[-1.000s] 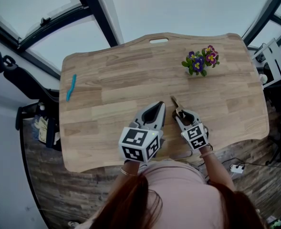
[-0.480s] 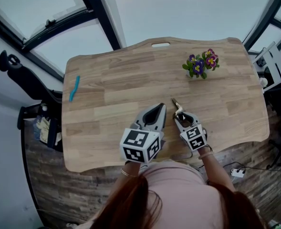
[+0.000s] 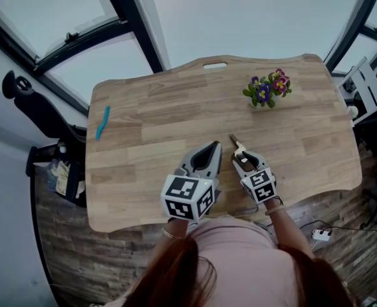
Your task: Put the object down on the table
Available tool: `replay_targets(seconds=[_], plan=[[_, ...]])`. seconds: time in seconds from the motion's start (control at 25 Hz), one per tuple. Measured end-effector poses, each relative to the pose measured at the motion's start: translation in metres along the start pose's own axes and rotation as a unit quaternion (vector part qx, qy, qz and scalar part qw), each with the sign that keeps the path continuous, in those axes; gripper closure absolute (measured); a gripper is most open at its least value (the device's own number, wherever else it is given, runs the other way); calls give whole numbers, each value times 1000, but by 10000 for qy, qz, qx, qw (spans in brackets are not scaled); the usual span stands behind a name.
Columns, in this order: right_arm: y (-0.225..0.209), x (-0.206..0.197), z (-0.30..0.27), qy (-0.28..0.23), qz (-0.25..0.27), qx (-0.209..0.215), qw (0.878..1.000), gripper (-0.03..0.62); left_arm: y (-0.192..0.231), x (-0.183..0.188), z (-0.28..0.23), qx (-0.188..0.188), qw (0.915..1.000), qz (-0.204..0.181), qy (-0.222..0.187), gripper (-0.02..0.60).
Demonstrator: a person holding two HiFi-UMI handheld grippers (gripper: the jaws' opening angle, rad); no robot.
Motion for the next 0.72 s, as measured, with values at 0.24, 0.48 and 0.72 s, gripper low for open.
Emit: replay_targets(seconds=[0.24, 0.48, 0.72], plan=[[-1, 5, 9, -214, -222, -41, 9995, 454, -9, 1, 7, 27, 9999, -111, -48, 580], [1, 9, 21, -460, -311, -79, 9984, 462, -16, -2, 15, 113, 9997, -203, -62, 580], [2, 10, 39, -688, -389, -141, 9968, 493, -28, -6, 22, 141, 9993, -335, -86, 580]])
Point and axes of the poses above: the fingertips, and each gripper's own axes: z backward along the fingers, y to its left, x out of its top, the point moved 10 cm from there along z, backward along the fingers, and after that the axes turned 2 degrees about y, right-handed, at the moved point
